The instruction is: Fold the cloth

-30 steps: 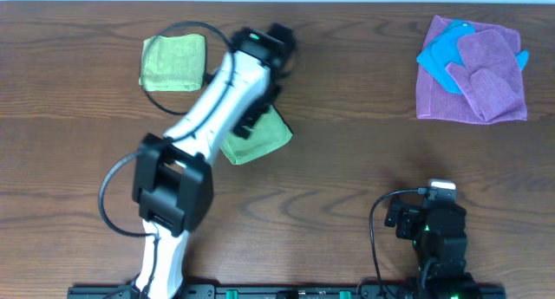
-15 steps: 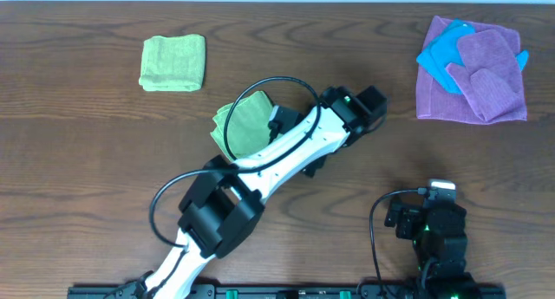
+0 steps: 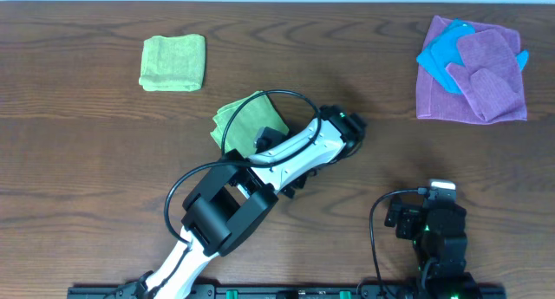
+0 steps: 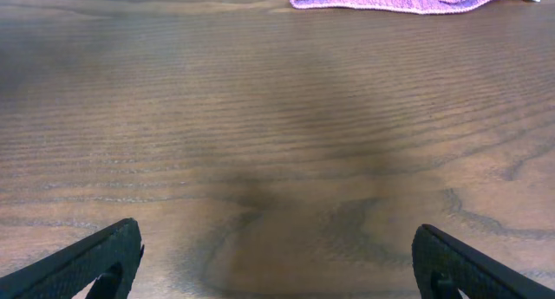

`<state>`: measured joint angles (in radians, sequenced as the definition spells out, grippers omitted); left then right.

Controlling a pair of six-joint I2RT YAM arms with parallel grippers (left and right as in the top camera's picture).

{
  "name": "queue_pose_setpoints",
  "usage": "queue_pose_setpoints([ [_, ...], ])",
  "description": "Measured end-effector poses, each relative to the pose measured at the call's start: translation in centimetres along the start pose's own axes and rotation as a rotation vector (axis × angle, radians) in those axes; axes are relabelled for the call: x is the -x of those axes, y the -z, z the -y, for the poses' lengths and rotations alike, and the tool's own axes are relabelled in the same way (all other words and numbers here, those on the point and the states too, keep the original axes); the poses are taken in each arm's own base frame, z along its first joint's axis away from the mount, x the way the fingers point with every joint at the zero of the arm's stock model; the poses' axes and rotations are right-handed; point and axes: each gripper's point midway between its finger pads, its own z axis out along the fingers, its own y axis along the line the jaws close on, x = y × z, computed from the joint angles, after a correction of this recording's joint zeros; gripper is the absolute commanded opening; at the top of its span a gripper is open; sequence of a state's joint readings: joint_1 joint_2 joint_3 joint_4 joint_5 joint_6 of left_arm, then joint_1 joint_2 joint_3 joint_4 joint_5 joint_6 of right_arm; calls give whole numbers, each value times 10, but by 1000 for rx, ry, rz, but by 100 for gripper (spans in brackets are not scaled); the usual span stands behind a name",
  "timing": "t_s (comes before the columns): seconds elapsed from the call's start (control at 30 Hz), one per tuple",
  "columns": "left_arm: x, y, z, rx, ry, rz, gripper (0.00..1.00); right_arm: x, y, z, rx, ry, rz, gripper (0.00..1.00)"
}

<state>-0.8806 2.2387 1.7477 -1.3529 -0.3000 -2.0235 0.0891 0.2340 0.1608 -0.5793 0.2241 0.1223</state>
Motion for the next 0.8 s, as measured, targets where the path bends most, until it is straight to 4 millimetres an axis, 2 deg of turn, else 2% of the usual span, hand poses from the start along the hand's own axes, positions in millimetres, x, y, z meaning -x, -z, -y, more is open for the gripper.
queue_pose_setpoints([
  [0.2,12,-22,-19,86,-17,41,95,0,0,0,0,0,0,99],
  [0.33,6,-29,1,6,-101,23,95,0,0,0,0,0,0,99],
  [0.43,6,-30,16,-44,-230,20,95,0,0,0,0,0,0,99],
  [0.5,12,-33,16,-34,-312,26,95,0,0,0,0,0,0,99],
  [0.67,44,-45,11,53,-500,19,95,0,0,0,0,0,0,99],
  [0.8,63,-56,21,52,-611,-2,95,0,0,0,0,0,0,99],
])
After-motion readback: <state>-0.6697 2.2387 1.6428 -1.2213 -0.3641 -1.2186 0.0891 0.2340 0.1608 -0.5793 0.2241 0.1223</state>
